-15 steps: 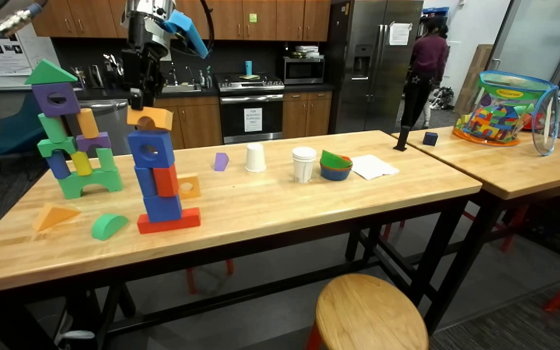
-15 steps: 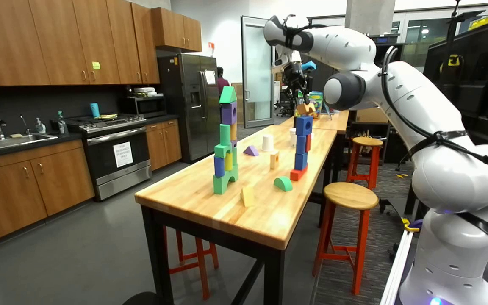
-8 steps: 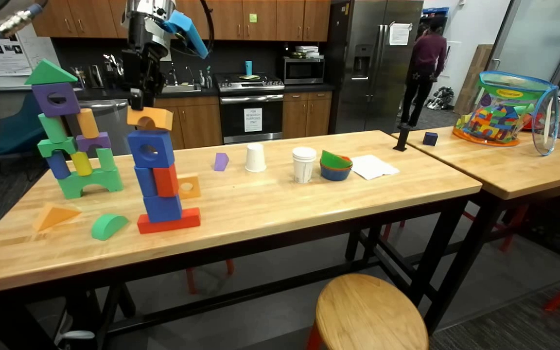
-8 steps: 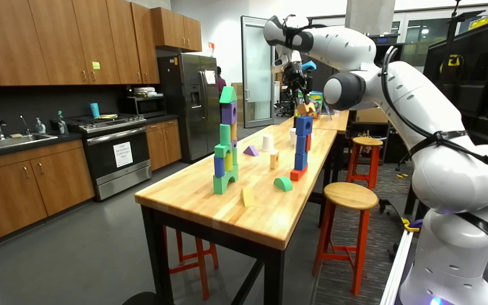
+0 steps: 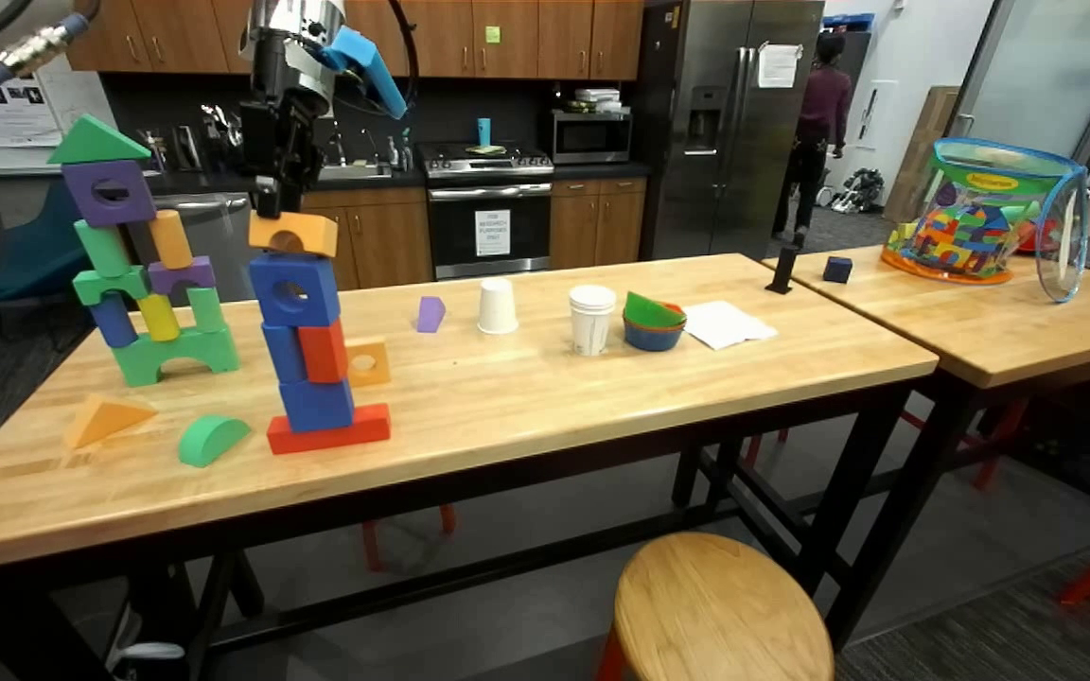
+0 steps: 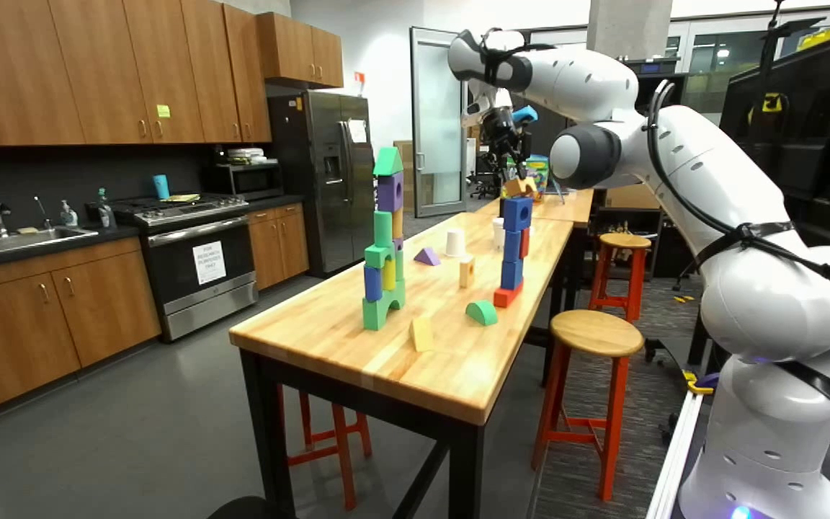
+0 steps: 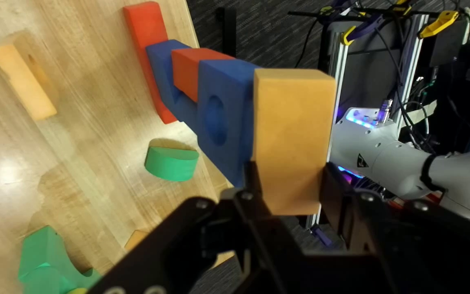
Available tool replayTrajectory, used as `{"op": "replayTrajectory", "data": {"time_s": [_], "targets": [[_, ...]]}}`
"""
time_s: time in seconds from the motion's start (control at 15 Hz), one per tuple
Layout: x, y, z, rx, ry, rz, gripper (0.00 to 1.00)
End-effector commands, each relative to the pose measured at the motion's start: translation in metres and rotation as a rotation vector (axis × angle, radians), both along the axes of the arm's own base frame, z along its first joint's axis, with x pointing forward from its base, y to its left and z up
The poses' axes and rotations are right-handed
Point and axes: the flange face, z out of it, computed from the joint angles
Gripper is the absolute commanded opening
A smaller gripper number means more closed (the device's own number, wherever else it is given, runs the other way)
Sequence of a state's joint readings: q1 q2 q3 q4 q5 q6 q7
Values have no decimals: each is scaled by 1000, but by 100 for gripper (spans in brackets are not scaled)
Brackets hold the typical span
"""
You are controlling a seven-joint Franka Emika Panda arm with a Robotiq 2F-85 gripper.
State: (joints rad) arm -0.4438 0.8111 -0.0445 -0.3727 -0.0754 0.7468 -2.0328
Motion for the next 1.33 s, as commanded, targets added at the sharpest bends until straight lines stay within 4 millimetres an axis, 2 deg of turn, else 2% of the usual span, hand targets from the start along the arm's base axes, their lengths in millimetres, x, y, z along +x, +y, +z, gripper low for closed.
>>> {"op": "replayTrajectory", "data": {"time_s": [0.0, 0.47, 1.07, 1.27], "targets": [[-5, 3, 13, -11, -12, 10, 15], [-4, 5, 8, 3, 4, 23, 15], [-5, 7, 16, -15, -7, 21, 15], [-10, 5, 36, -58, -55, 7, 15]]}}
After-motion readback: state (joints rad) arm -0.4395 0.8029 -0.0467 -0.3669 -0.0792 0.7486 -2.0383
